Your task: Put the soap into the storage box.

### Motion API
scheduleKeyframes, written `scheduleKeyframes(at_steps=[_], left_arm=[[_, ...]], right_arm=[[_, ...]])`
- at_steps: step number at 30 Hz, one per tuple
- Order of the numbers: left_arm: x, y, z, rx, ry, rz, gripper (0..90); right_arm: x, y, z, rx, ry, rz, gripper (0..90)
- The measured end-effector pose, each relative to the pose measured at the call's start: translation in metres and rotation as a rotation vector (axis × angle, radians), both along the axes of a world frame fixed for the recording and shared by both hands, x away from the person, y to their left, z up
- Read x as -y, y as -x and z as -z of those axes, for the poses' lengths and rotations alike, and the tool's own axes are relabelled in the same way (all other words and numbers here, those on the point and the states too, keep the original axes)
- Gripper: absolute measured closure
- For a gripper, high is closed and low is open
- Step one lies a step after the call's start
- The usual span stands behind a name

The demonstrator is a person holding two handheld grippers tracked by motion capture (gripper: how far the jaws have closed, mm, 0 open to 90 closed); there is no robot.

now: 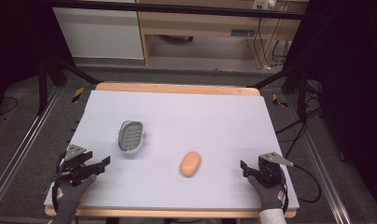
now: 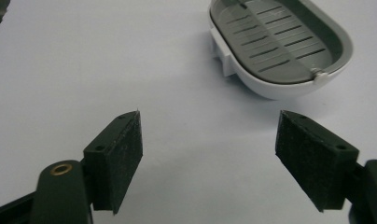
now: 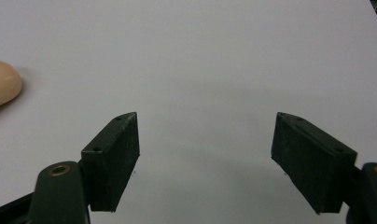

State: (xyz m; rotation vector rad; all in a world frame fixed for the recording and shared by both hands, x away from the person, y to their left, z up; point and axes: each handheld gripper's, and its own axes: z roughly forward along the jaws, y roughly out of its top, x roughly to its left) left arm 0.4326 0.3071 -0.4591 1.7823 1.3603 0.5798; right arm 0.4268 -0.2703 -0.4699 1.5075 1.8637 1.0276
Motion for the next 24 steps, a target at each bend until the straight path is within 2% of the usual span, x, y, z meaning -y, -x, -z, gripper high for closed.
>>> scheduleKeyframes(at_steps=[8,14,24], left_arm=[[0.009,0.007,-0.007,0.019,0.017,0.016,29.4],[0.021,0.012,-0.011,0.025,0.016,0.035,30.3],[0.033,0.015,-0.017,0.044,0.031,0.058,30.6]], right_arm=[[0.0,0.001,0.002,-0.001,0.009,-0.011,23.9],[-0.001,0.001,0.002,0.0,0.024,-0.01,24.2],[-0.002,0.002,0.003,-0.004,0.012,-0.012,24.5]])
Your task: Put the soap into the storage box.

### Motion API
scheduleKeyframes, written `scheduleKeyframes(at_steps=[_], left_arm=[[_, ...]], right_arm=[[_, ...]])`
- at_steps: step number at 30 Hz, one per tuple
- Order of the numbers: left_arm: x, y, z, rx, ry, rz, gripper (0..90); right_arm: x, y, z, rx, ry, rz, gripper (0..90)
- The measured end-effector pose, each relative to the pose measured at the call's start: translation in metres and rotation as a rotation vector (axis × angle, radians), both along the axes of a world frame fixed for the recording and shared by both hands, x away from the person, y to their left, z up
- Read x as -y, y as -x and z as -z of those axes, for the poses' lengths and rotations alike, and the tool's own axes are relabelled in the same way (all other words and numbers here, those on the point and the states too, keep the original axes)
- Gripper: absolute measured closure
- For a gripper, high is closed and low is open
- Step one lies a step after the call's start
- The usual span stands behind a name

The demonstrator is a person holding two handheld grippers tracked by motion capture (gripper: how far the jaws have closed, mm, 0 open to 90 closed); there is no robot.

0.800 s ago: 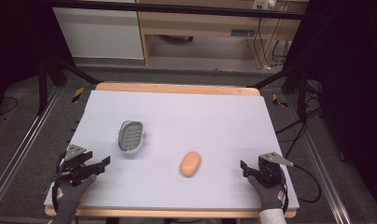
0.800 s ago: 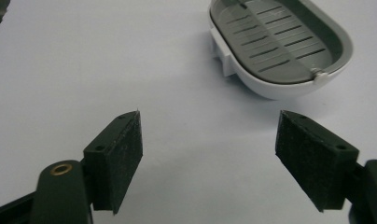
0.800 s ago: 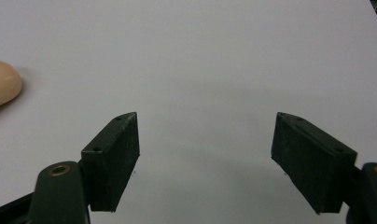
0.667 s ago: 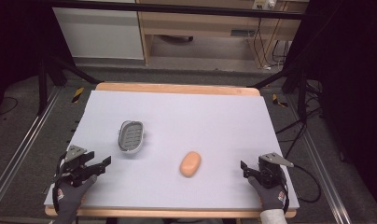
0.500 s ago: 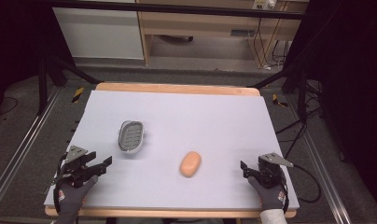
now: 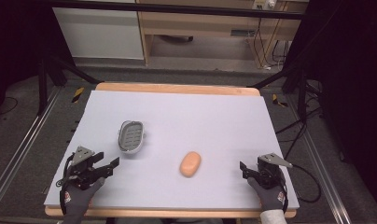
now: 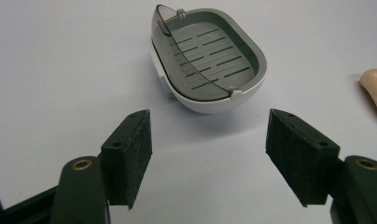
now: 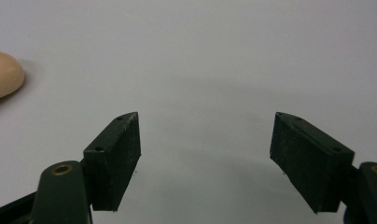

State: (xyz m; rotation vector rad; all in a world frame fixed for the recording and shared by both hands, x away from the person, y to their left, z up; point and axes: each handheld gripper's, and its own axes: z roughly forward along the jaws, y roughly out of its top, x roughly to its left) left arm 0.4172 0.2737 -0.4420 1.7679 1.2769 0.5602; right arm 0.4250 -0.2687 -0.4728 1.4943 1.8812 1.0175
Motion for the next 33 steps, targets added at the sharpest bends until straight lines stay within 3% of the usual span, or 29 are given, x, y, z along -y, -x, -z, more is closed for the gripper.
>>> scheduleKeyframes(at_steps=[10,20,33], left_arm=[[0.008,-0.005,-0.011,0.01,0.019,0.023,30.5],[0.022,-0.008,-0.034,0.061,0.027,0.053,30.6],[0.051,-0.019,-0.045,0.081,0.028,0.096,30.8]], right_arm=[[-0.004,0.0,-0.001,0.009,-0.005,-0.024,24.9],[-0.008,0.001,-0.004,0.012,0.005,-0.027,24.8],[-0.01,0.001,-0.004,0.012,0.014,-0.034,25.0]])
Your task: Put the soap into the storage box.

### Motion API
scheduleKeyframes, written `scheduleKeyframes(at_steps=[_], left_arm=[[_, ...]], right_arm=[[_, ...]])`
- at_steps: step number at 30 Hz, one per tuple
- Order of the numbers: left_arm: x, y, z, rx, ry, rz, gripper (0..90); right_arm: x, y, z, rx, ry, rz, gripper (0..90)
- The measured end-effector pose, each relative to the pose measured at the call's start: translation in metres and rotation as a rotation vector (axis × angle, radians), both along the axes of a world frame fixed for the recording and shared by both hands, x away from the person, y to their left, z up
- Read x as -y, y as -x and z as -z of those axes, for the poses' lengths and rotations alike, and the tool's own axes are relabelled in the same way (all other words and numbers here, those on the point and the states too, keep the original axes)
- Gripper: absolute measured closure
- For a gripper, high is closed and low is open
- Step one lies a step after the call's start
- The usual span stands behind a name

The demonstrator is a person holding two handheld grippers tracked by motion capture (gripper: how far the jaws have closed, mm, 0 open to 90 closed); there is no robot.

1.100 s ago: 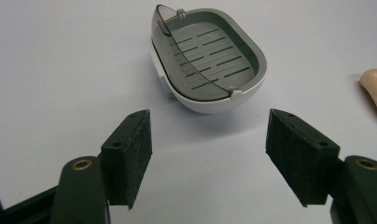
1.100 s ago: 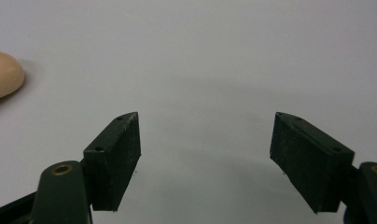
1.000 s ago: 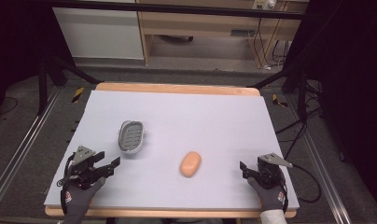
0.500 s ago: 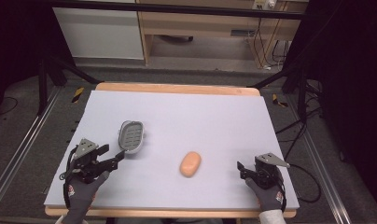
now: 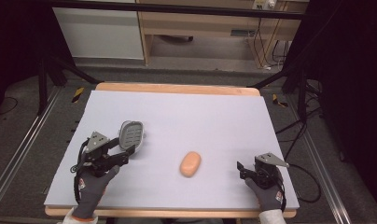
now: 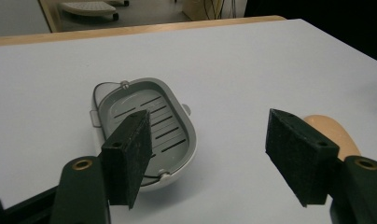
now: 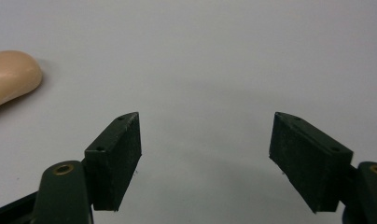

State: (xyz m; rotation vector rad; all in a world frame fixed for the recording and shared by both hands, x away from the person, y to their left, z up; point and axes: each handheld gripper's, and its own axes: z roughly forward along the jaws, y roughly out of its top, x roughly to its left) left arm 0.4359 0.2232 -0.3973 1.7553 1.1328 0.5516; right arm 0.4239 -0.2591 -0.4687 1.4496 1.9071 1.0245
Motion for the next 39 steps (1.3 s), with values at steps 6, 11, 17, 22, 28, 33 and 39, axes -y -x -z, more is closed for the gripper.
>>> scheduleKeyframes(at_steps=[6,11,17,22,28,33,39], left_arm=[[0.014,-0.004,-0.001,0.003,-0.005,0.019,30.8],[0.027,-0.008,-0.002,0.0,-0.011,0.037,30.4],[0.046,-0.014,-0.002,-0.001,-0.022,0.052,29.7],[0.056,-0.016,0.0,-0.007,-0.027,0.067,29.0],[0.07,-0.02,0.005,-0.023,-0.038,0.09,28.2],[0.083,-0.022,0.009,-0.038,-0.047,0.106,28.0],[0.099,-0.024,0.015,-0.051,-0.072,0.133,27.7]], right_arm=[[0.0,0.0,0.0,0.003,0.005,-0.001,25.0],[0.0,0.0,0.0,-0.001,-0.002,0.001,25.0],[0.001,0.0,0.0,0.003,0.0,0.005,24.8],[0.0,0.0,0.0,-0.001,-0.002,0.005,24.7],[0.0,-0.001,0.0,0.001,0.002,0.008,24.6],[0.0,-0.001,0.0,-0.001,-0.001,0.008,24.8],[0.0,-0.001,0.0,-0.005,-0.005,0.007,25.8]])
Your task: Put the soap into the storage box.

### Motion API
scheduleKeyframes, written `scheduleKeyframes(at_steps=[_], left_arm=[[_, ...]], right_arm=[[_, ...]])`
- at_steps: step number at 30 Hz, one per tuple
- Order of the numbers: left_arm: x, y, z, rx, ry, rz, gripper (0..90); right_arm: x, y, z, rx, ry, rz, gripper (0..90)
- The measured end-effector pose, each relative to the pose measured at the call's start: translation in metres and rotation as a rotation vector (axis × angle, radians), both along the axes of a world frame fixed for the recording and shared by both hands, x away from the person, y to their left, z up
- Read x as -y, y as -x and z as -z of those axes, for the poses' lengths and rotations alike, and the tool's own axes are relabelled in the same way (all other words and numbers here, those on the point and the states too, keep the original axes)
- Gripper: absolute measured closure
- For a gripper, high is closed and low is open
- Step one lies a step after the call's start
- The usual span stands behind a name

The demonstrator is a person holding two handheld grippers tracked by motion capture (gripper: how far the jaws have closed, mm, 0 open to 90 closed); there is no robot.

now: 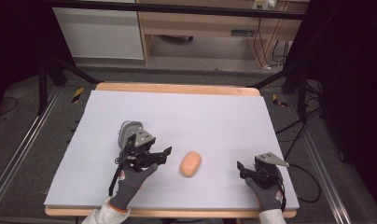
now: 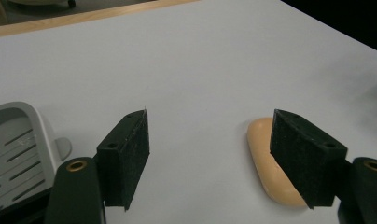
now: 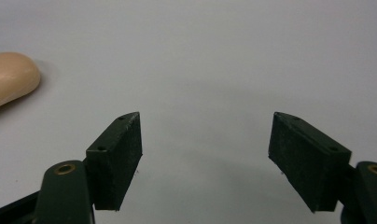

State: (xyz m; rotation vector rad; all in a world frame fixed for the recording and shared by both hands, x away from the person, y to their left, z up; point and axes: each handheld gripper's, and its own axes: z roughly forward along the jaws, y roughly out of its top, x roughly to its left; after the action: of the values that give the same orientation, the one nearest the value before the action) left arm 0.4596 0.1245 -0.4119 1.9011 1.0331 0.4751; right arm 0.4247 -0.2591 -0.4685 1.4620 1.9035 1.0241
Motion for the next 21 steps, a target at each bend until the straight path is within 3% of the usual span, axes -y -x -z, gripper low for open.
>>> scheduleKeyframes(at_steps=[9,21], left_arm=[[0.023,-0.001,0.011,-0.024,-0.041,0.037,27.1],[0.045,-0.002,0.02,-0.052,-0.065,0.07,26.9]], right_arm=[[-0.001,0.0,0.0,0.005,0.009,0.0,28.0],[-0.002,0.0,0.0,0.005,0.016,0.003,31.4]])
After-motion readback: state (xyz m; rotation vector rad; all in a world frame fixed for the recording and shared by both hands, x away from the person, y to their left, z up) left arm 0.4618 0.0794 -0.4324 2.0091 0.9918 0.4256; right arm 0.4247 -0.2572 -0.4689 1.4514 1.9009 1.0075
